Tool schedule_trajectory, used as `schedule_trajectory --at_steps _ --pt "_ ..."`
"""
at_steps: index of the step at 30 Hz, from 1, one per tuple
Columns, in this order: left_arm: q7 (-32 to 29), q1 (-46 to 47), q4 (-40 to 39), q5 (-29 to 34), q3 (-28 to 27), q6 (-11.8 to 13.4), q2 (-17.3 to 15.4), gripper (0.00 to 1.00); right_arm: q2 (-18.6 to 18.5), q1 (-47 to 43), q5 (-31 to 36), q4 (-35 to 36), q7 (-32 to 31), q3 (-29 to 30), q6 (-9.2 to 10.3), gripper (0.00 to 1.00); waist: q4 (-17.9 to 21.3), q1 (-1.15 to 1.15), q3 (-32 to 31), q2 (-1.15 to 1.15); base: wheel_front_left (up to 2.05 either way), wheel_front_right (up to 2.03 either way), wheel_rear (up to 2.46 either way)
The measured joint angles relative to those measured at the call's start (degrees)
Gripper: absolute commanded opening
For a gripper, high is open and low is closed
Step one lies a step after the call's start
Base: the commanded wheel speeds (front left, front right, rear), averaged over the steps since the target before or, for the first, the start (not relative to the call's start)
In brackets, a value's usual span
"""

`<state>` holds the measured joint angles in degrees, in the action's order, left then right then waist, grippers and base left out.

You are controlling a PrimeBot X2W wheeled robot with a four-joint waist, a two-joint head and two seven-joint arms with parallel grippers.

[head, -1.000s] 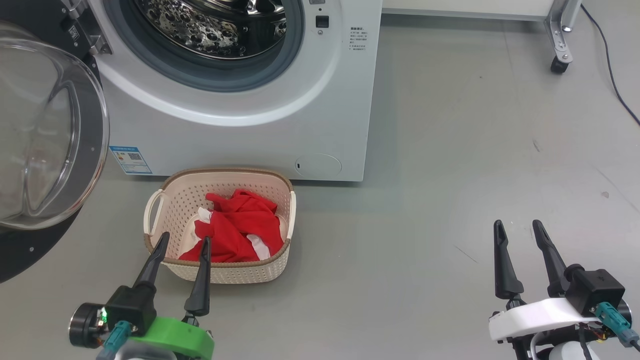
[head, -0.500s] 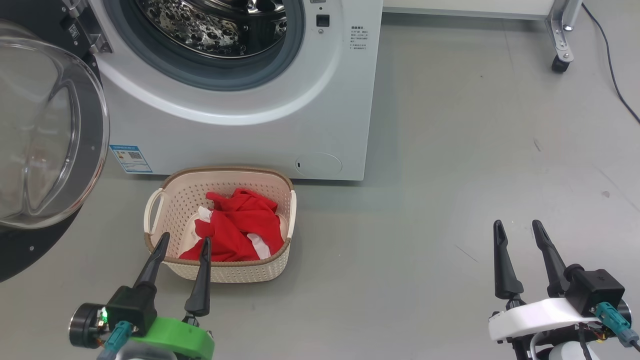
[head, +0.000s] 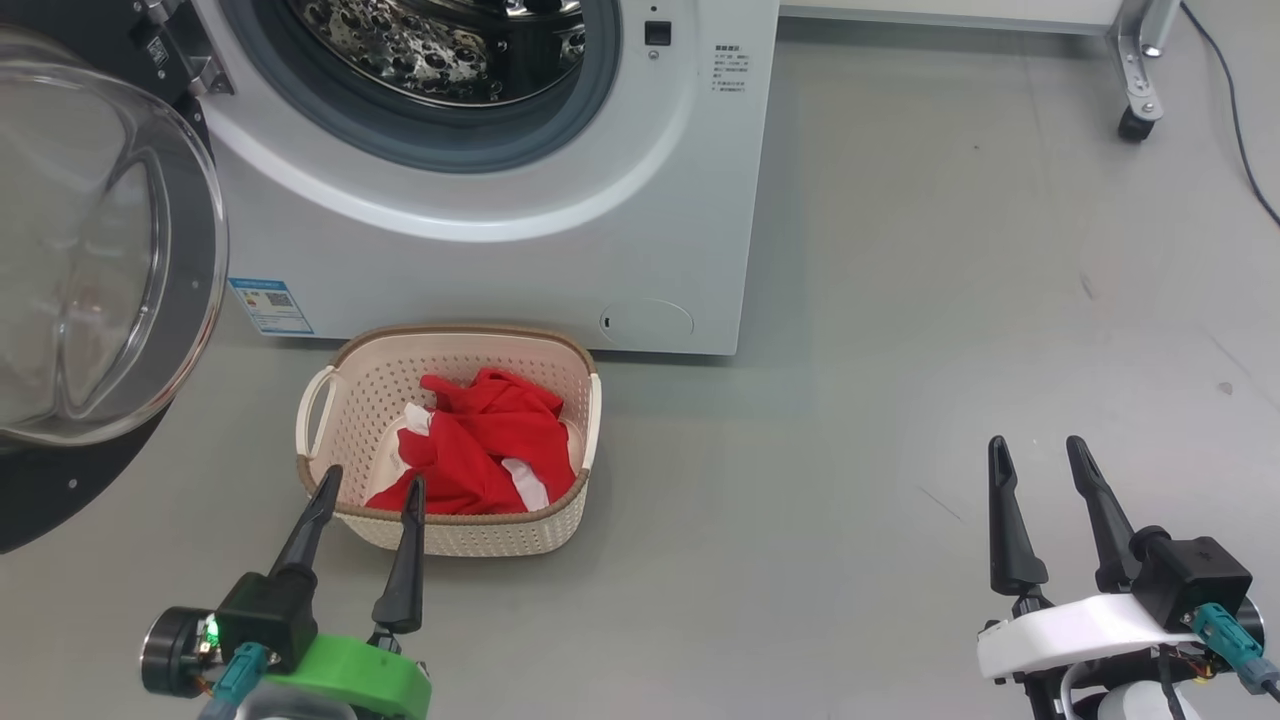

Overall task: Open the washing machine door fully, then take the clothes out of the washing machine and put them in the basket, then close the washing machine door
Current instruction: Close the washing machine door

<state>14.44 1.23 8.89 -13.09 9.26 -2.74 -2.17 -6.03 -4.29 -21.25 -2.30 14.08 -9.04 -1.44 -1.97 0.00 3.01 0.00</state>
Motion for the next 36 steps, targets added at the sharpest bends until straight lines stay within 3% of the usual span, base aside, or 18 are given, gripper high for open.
schedule_trajectory --at_steps 14,36 --pt "0.00 0.32 -0.09 0.00 -0.18 0.02 -0.01 1.00 -0.32 0.02 0.01 0.66 0.00 -0.43 -0.19 1.00 -5.53 0.00 1.73 0.00 0.00 0.00 0.00" --pt "-0.01 0.35 0.16 0.59 0.30 0.78 -0.01 1.00 -0.30 0.27 0.00 -0.41 -0.14 -1.45 -1.00 1.00 -21.74 0.00 1.22 0.00 0.00 0.00 0.00"
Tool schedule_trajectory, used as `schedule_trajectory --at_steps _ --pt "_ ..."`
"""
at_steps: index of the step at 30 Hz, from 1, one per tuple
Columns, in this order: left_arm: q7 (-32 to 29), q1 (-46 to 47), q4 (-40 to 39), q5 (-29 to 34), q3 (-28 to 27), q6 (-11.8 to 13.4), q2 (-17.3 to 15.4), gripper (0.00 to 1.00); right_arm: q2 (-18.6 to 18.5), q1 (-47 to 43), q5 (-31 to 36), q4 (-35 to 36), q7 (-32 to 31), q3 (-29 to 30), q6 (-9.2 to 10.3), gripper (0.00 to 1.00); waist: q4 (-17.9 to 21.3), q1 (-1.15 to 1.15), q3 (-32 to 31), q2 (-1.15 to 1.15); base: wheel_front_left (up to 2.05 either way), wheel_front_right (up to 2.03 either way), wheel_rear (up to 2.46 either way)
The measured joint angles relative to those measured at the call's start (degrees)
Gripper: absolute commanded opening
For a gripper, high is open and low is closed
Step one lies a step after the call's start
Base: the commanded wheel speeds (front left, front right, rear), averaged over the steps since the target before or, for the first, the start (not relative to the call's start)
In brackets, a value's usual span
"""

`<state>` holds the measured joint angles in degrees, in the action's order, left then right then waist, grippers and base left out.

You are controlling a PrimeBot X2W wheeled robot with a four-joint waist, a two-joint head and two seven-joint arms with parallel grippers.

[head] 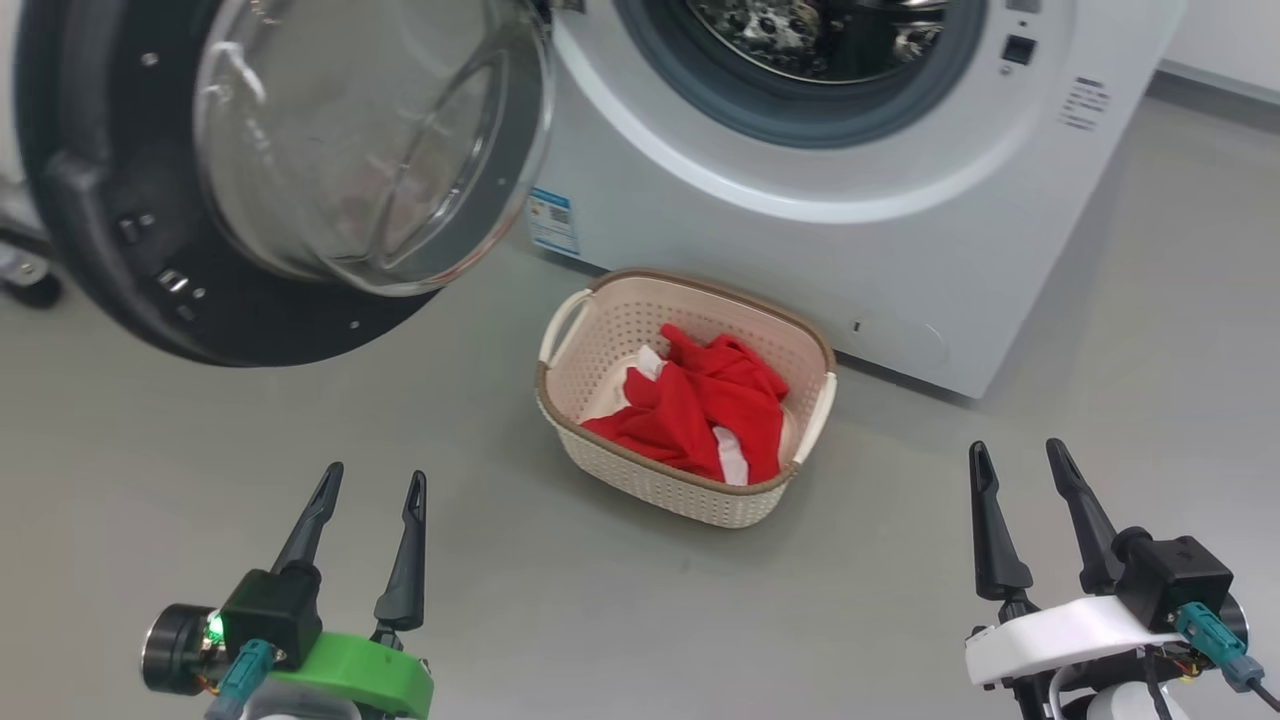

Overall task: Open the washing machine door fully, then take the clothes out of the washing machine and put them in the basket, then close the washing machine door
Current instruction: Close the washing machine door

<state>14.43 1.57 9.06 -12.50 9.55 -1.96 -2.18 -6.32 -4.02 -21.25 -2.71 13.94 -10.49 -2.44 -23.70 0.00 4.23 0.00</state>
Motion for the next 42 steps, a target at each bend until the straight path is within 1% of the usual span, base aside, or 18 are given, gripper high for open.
schedule_trajectory --at_steps 7,12,17,24,28,42 --pt "0.00 -0.08 0.14 0.42 -1.04 0.88 0.01 1.00 0.43 -0.01 -0.33 -0.42 0.00 -0.31 0.00 1.00 -4.71 0.00 -1.03 0.00 0.00 0.00 0.00" --pt "0.01 -0.40 -0.07 0.33 -2.76 1.62 -0.04 1.00 0.91 0.24 -0.33 -0.57 0.00 -1.93 -0.46 1.00 -6.62 0.00 -1.71 0.00 0.00 0.00 0.00" --pt "0.00 -0.49 -0.63 -0.12 -3.27 1.76 -0.03 1.00 0.90 0.66 -0.33 -0.79 0.00 -2.18 -0.48 1.00 -7.09 0.00 -1.59 0.00 0.00 0.00 0.00" --pt "0.00 -0.68 -1.59 -0.89 -3.81 2.75 -0.02 1.00 0.88 1.66 -0.33 -1.40 -0.01 -2.60 -0.66 1.00 -7.35 0.00 -1.14 0.00 0.00 0.00 0.00" --pt "0.01 -0.77 -1.80 -1.04 -3.97 2.75 -0.02 1.00 0.83 2.11 -0.33 -1.51 -0.01 -2.60 -1.00 1.00 -7.41 0.00 -0.94 0.00 0.00 0.00 0.00" --pt "0.01 -1.52 -2.05 -1.05 -3.79 2.75 -0.02 1.00 0.78 2.43 -0.32 -2.26 -0.01 -2.54 -0.99 1.00 -7.29 0.00 -0.65 0.00 0.00 0.00 0.00"
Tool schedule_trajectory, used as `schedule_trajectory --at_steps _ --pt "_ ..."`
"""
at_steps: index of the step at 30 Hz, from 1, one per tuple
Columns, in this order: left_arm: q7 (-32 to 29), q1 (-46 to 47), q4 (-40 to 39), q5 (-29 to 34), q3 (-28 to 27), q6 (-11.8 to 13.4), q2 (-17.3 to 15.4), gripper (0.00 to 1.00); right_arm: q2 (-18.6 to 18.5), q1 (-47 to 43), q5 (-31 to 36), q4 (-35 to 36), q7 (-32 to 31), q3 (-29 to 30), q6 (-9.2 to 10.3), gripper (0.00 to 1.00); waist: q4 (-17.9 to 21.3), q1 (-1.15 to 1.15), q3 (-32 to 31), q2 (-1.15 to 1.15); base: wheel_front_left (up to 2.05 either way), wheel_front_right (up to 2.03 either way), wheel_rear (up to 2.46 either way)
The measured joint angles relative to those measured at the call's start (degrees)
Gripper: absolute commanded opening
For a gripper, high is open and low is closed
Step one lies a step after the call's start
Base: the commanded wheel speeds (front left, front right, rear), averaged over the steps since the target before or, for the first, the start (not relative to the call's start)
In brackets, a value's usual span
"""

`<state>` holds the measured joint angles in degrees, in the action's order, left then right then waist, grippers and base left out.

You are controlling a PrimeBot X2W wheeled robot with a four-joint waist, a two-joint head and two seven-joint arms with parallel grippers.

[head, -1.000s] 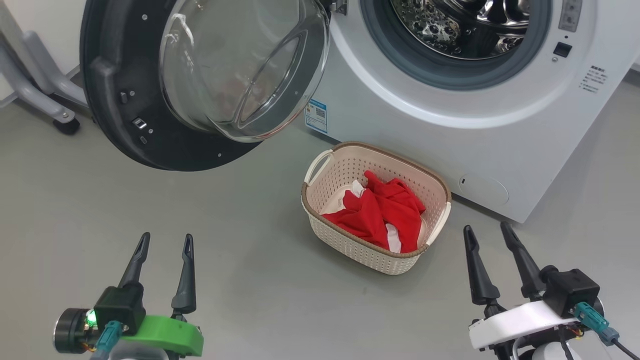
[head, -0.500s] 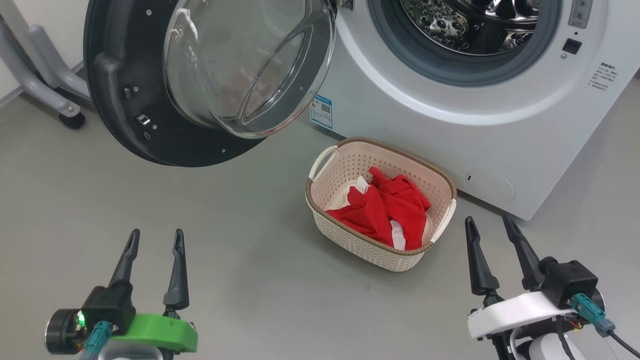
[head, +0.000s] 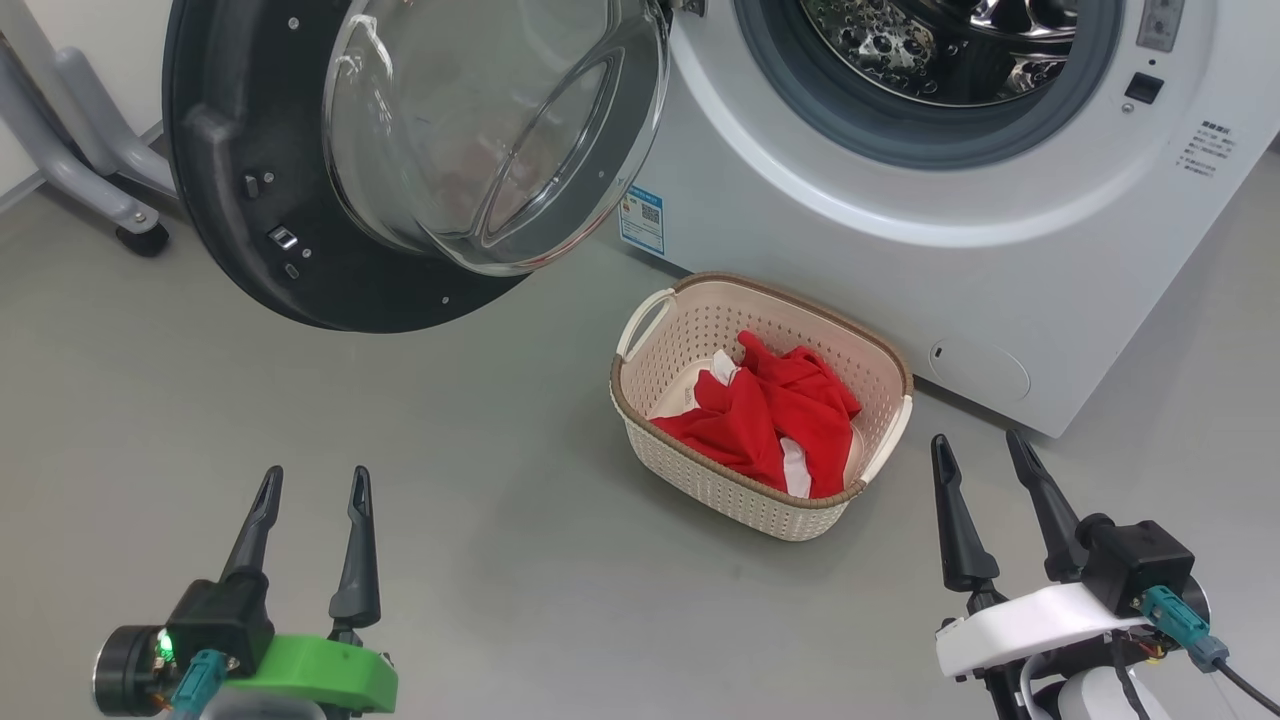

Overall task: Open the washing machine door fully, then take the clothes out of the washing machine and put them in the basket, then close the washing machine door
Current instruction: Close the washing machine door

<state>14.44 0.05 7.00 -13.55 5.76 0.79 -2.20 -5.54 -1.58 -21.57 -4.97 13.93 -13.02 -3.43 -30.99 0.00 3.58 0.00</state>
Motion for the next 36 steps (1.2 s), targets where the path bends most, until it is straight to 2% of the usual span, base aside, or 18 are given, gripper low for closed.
schedule_trajectory --at_steps 7,8,9,18,22,27,32,36 --pt "-0.01 0.00 -0.15 0.00 -0.03 0.00 0.00 1.00 -0.02 0.00 0.00 -0.01 0.00 0.03 0.00 1.00 0.00 0.00 0.14 0.00 0.00 0.00 0.00" --pt "0.00 0.00 -0.22 0.00 -0.04 0.00 0.00 0.83 -0.02 0.00 0.00 -0.01 0.00 0.03 0.00 1.00 0.00 0.00 0.19 0.00 0.00 0.00 0.00" --pt "0.00 0.00 -0.47 0.00 -0.11 0.00 0.00 0.00 -0.02 0.00 0.00 0.00 0.00 0.03 0.01 1.00 -0.01 0.00 0.24 0.00 0.00 0.00 0.00" --pt "0.00 0.09 -3.85 0.01 -2.56 -0.05 -0.12 0.00 -0.67 0.01 0.62 1.29 -0.68 0.02 0.58 1.00 -0.08 0.00 2.27 0.00 0.00 0.00 0.00" --pt "0.00 1.38 -7.44 0.00 -5.76 -0.55 -3.11 0.00 -1.26 0.27 1.33 2.53 -1.91 -0.45 0.62 1.00 0.64 0.00 4.21 0.00 0.00 0.00 0.00" --pt "0.01 7.76 -10.84 -0.55 -12.15 -0.60 -9.16 0.00 -2.59 1.54 2.69 3.59 -3.42 -1.25 0.57 1.00 1.82 0.00 6.72 0.00 0.00 0.00 0.00" --pt "-1.75 14.55 -11.47 -5.26 -19.25 -1.31 -14.80 0.00 -3.58 3.83 3.60 5.08 -4.74 -1.87 0.54 1.00 3.64 0.00 9.20 0.00 0.00 0.00 0.00" --pt "-5.44 19.93 -8.98 -12.48 -24.95 -2.43 -17.33 0.00 -4.08 5.05 4.17 6.06 -5.60 -2.37 0.47 1.00 5.51 0.00 11.02 0.00 0.00 0.00 0.00"
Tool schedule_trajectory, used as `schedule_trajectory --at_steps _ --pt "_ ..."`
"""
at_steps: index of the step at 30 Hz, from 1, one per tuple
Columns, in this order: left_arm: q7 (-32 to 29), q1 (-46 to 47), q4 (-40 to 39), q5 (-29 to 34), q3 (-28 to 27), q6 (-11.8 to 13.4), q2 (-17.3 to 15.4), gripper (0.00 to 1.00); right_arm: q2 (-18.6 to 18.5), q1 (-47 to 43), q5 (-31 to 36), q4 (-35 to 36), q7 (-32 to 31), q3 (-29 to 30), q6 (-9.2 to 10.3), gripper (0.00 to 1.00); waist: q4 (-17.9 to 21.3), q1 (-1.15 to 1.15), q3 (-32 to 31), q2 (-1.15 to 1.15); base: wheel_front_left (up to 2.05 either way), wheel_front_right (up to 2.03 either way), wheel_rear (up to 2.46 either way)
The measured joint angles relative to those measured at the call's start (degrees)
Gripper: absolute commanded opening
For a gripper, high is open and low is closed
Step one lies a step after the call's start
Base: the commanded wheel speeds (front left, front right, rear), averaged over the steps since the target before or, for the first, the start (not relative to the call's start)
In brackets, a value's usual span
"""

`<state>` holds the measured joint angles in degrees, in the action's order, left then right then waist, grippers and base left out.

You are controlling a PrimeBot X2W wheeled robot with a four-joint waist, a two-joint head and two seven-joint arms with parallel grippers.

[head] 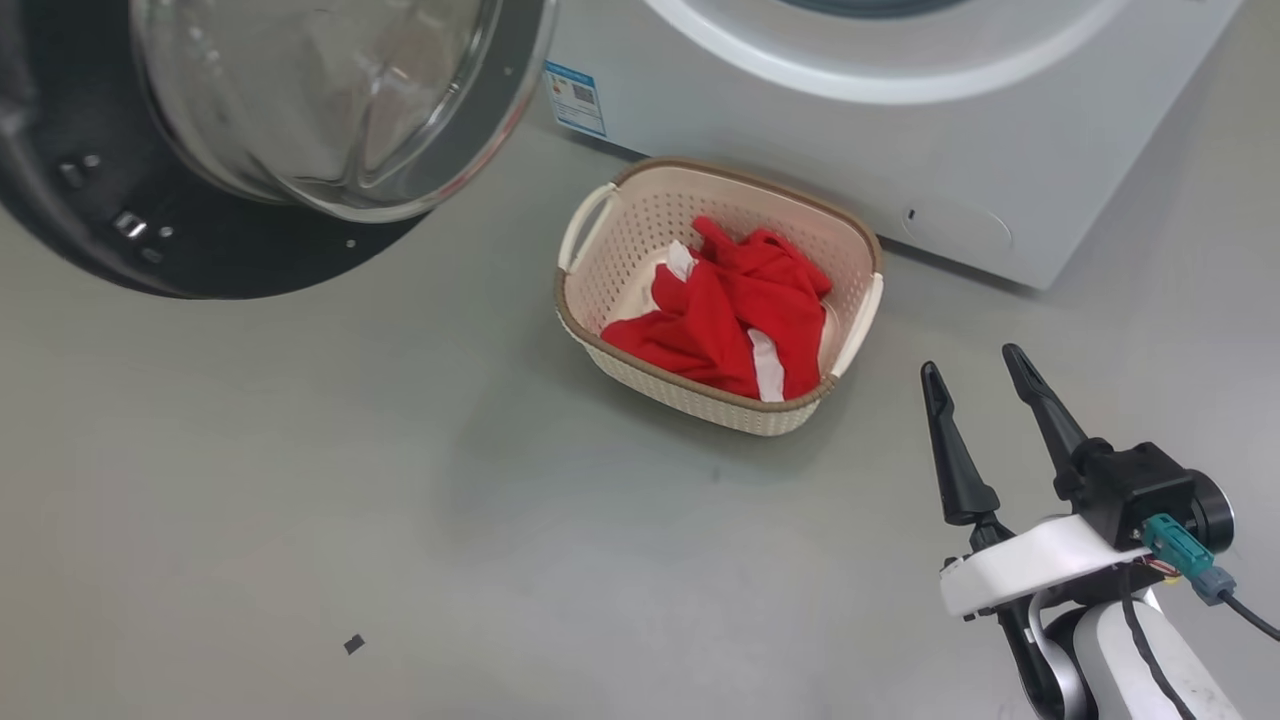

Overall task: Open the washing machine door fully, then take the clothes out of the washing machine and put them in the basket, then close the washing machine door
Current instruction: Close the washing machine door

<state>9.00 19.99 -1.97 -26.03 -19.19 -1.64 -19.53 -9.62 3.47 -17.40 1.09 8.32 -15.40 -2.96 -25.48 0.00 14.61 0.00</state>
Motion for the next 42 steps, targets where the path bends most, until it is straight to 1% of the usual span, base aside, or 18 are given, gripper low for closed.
schedule_trajectory --at_steps 4,6,10,13,15,18,22,27,29,30,33,37,42 --pt "-4.88 5.71 5.65 -8.29 -6.45 0.21 -1.57 0.00 -0.15 0.87 0.26 0.23 -0.54 -0.71 -0.49 1.00 2.18 0.00 1.71 0.00 0.00 0.00 0.00" --pt "-7.03 8.34 9.42 -11.60 -9.78 1.51 -2.07 0.00 -0.22 1.30 0.33 0.25 -0.57 -0.97 -0.52 1.00 3.37 0.00 2.42 0.00 0.00 0.00 0.00" --pt "-11.36 12.65 16.97 -16.29 -16.04 4.82 -4.37 0.00 -0.26 2.27 0.34 0.23 -0.94 -1.31 -0.99 1.00 5.90 0.00 3.58 0.00 0.00 0.00 0.00" --pt "-14.74 16.63 22.17 -21.59 -20.86 7.49 -4.61 0.00 -0.24 2.68 0.34 0.23 -0.94 -1.53 -1.02 1.00 7.82 0.00 4.19 0.00 0.00 0.00 0.00" --pt "-16.70 20.08 25.33 -26.47 -24.86 8.48 -4.31 0.00 -0.20 2.94 0.34 0.22 -0.94 -1.60 -1.05 1.00 9.04 0.00 4.53 0.00 0.00 0.00 0.00" --pt "-19.24 23.92 29.02 -29.13 -28.02 8.95 -5.02 0.00 -0.15 3.11 0.34 0.24 -0.94 -1.67 -1.09 1.00 10.71 0.00 5.00 0.00 0.00 0.00 0.00" --pt "-21.17 26.41 34.00 -29.59 -31.12 9.00 -6.45 0.00 0.14 3.15 0.34 0.20 -0.94 -1.86 -1.11 1.00 12.60 0.00 5.60 0.00 0.00 0.00 0.00" --pt "-22.12 29.77 39.86 -29.84 -34.40 8.99 -7.92 0.00 0.21 3.36 0.34 0.18 -0.93 -1.97 -1.46 1.00 14.35 0.00 6.23 0.00 0.00 0.00 0.00" --pt "-22.10 30.79 43.03 -29.26 -35.43 8.99 -8.15 0.00 0.14 3.41 0.34 0.19 -0.87 -1.49 -1.44 1.00 14.72 0.00 6.51 0.00 0.00 0.00 0.00" --pt "-22.10 30.79 43.03 -29.26 -35.43 8.99 -8.15 0.00 0.14 3.41 0.34 0.19 -0.87 -1.49 -1.44 1.00 14.72 0.00 6.51 0.00 0.00 0.00 0.00" --pt "-22.04 32.90 47.35 -29.27 -38.13 8.99 -7.92 0.00 0.07 3.42 0.34 0.19 -0.66 -1.35 -1.43 1.00 14.95 0.00 6.75 0.00 0.00 0.00 0.00" --pt "-22.60 34.72 50.83 -28.77 -38.43 8.99 -7.90 0.00 0.05 3.62 0.34 0.19 -0.43 -1.36 -1.44 1.00 15.02 0.00 6.86 0.00 0.00 0.00 0.00" --pt "-24.87 37.63 54.17 -28.77 -38.28 8.99 -7.81 0.00 0.03 4.27 0.37 0.19 -0.37 -1.38 -1.43 1.00 14.96 0.00 6.95 0.00 0.00 0.00 0.00"
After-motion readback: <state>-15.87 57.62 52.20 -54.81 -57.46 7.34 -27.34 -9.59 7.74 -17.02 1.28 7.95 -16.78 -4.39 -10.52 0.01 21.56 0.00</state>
